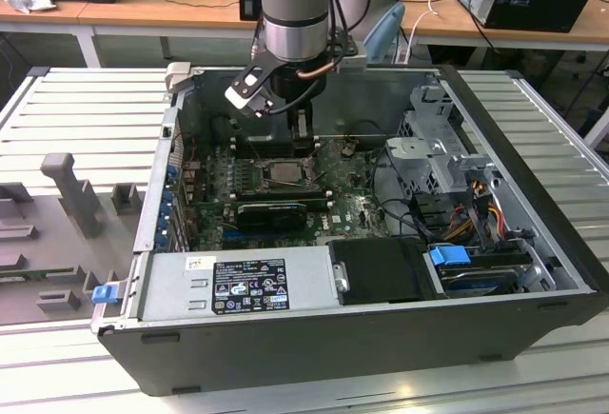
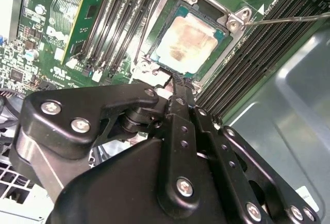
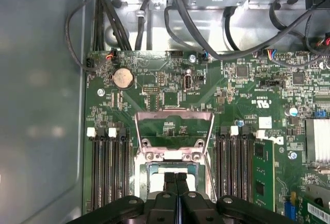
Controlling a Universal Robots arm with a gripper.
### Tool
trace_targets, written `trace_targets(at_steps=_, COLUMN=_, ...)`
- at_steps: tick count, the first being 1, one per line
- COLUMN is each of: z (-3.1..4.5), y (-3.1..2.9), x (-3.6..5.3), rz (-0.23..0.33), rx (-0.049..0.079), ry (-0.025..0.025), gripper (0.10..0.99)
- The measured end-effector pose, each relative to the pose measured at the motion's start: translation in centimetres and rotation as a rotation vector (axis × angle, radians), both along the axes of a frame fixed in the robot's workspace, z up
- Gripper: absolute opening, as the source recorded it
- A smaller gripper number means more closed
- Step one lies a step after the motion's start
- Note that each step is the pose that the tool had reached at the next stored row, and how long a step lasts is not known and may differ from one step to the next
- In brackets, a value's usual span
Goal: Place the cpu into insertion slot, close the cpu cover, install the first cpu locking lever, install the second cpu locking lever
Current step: 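Close the cpu cover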
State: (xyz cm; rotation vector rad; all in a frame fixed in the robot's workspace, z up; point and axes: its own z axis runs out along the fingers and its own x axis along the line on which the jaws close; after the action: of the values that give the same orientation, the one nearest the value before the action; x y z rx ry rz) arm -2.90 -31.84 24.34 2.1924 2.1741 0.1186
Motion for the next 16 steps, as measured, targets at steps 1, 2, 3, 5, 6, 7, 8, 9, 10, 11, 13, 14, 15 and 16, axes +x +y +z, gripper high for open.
trace_targets(at_steps=1, z=0.0, y=0.0, x=0.06, rz=0.0, rx=0.0, ry=-0.0001, gripper=0.106)
trace_targets(at_steps=2, z=0.0, y=0.0, x=0.14, rz=0.0, rx=0.0, ry=0.0, gripper=0.106)
trace_targets(at_steps=3, z=0.0, y=0.0, x=0.29, rz=0.0, rx=0.0, ry=0.0, gripper=0.106)
trace_targets(at_steps=5, z=0.03, y=0.0, x=0.45, rz=0.0, rx=0.0, ry=0.0003, gripper=0.106)
trace_targets(at_steps=6, z=0.13, y=0.02, x=0.46, rz=0.0, rx=-0.001, ry=0.0002, gripper=0.106)
trace_targets(at_steps=7, z=0.23, y=0.03, x=0.47, rz=0.0, rx=-0.001, ry=0.0001, gripper=0.106)
trace_targets(at_steps=8, z=0.34, y=0.04, x=0.47, rz=0.0, rx=-0.001, ry=0.0001, gripper=0.106)
trace_targets(at_steps=9, z=0.57, y=0.05, x=0.47, rz=0.0, rx=-0.001, ry=0.0001, gripper=0.106)
trace_targets(at_steps=10, z=0.73, y=0.06, x=0.46, rz=0.0, rx=-0.001, ry=0.0001, gripper=0.106)
trace_targets(at_steps=11, z=0.9, y=0.06, x=0.46, rz=0.0, rx=-0.001, ry=0.0001, gripper=0.106)
trace_targets(at_steps=13, z=1.0, y=0.09, x=0.48, rz=0.0, rx=-0.001, ry=0.0, gripper=0.106)
trace_targets(at_steps=14, z=1.0, y=0.12, x=0.53, rz=0.0, rx=-0.001, ry=-0.0001, gripper=0.106)
trace_targets(at_steps=15, z=1.01, y=0.13, x=0.62, rz=0.0, rx=-0.002, ry=0.0001, gripper=0.106)
trace_targets(at_steps=16, z=1.02, y=0.15, x=0.96, rz=0.0, rx=-0.002, ry=0.0002, gripper=0.106)
